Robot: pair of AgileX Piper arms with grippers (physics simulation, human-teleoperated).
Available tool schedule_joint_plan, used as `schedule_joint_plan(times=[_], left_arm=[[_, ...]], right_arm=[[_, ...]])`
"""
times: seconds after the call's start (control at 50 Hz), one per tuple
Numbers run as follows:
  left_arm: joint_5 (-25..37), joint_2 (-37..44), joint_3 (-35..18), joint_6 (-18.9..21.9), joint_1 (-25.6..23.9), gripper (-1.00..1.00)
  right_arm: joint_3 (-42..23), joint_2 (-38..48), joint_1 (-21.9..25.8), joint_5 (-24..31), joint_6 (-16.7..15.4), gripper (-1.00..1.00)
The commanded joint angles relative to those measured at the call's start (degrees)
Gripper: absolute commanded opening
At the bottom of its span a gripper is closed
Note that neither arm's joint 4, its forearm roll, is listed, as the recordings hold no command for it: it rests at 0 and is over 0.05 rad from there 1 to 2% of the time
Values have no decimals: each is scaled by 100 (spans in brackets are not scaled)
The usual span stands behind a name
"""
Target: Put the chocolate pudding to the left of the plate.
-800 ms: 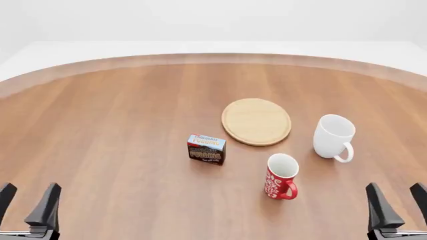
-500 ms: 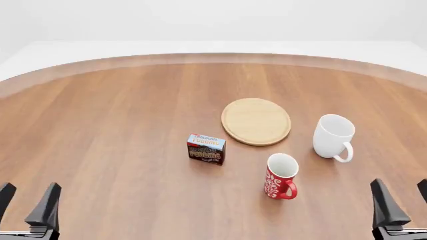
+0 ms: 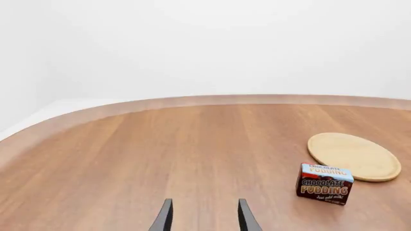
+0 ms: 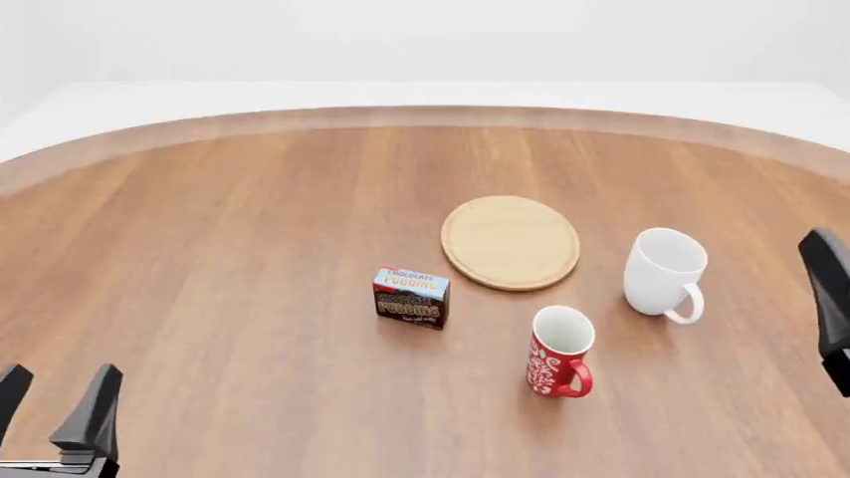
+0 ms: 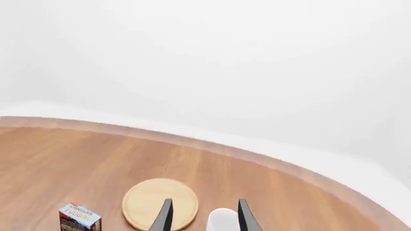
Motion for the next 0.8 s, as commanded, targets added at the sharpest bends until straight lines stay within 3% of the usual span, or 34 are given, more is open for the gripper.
schedule_joint_plan(times=[0.02, 0.14, 0.22, 0.42, 0.54, 0.6, 0.64, 0.8], left_arm=[[0, 0, 0, 0, 0, 100], [0, 0, 0, 0, 0, 100], [0, 0, 0, 0, 0, 100], [0, 0, 0, 0, 0, 100], [0, 0, 0, 0, 0, 100], [0, 0, 0, 0, 0, 100], [0, 0, 0, 0, 0, 100], [0, 0, 0, 0, 0, 100]], right_arm=[[-1031, 1236, 304, 46, -556, 100], [-1300, 1751, 593, 147, -879, 100], [-1814, 2301, 754, 320, -1265, 100], [-3242, 3493, 1116, 1081, -1761, 100], [-3665, 4140, 1159, 1275, -2101, 100], [-3933, 4542, 1276, 1553, -2092, 100], [-4032, 4781, 1213, 1519, -2349, 100], [-4518, 5474, 1252, 1675, -2560, 100]])
